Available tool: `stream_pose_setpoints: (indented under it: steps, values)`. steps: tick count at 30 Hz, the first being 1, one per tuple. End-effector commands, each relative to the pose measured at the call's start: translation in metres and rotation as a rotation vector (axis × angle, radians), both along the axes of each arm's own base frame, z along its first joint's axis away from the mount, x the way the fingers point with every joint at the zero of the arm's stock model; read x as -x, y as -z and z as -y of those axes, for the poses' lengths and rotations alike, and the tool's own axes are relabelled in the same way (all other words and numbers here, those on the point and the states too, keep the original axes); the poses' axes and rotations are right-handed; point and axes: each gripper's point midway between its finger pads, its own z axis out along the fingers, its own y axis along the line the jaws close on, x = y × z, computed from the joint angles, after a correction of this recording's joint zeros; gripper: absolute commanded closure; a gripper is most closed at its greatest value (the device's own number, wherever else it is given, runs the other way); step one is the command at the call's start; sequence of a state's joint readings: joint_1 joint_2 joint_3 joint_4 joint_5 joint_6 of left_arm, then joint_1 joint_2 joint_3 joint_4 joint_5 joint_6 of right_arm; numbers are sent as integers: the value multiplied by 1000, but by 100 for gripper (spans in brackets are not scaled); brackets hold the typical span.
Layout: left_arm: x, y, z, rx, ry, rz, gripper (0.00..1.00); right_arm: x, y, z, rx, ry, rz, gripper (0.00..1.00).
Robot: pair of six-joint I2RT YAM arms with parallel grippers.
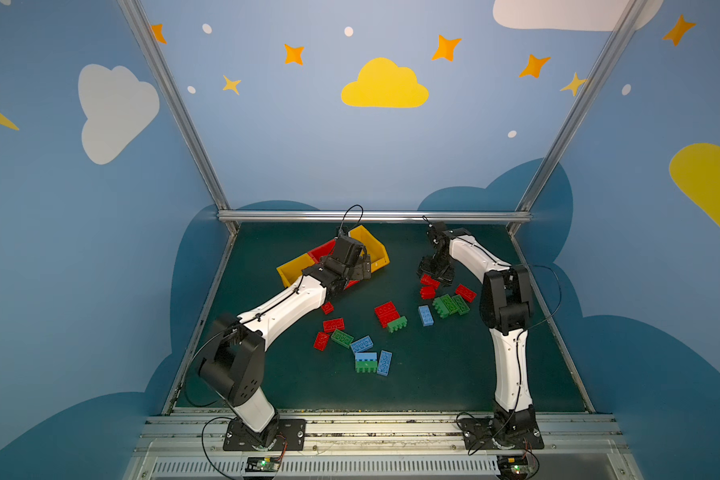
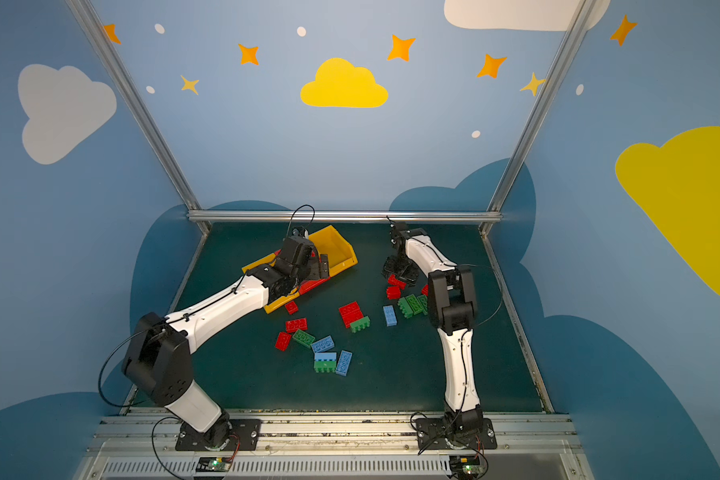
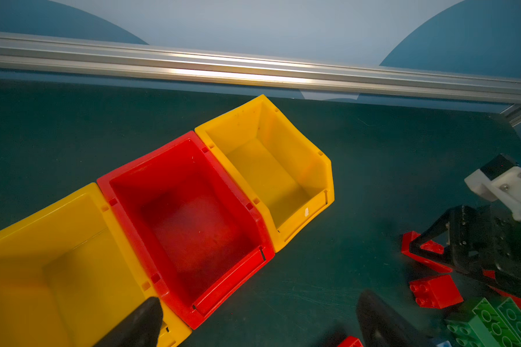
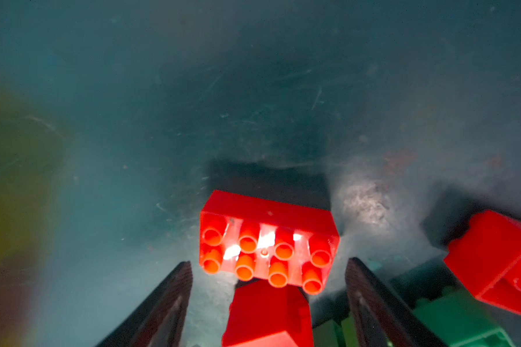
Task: Sort the legos into containers by color
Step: 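Carry the red brick with the right gripper over the yellow bin and release it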
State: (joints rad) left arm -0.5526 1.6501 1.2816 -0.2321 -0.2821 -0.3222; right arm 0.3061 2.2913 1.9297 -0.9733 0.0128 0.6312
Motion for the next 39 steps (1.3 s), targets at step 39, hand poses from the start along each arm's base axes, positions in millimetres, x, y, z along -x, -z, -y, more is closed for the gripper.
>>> stream_pose_setpoints:
  steps: [39]
  values:
    - [39, -12, -90, -18, -139, -14, 0, -56, -110, -232, -448, -505, 493, 51]
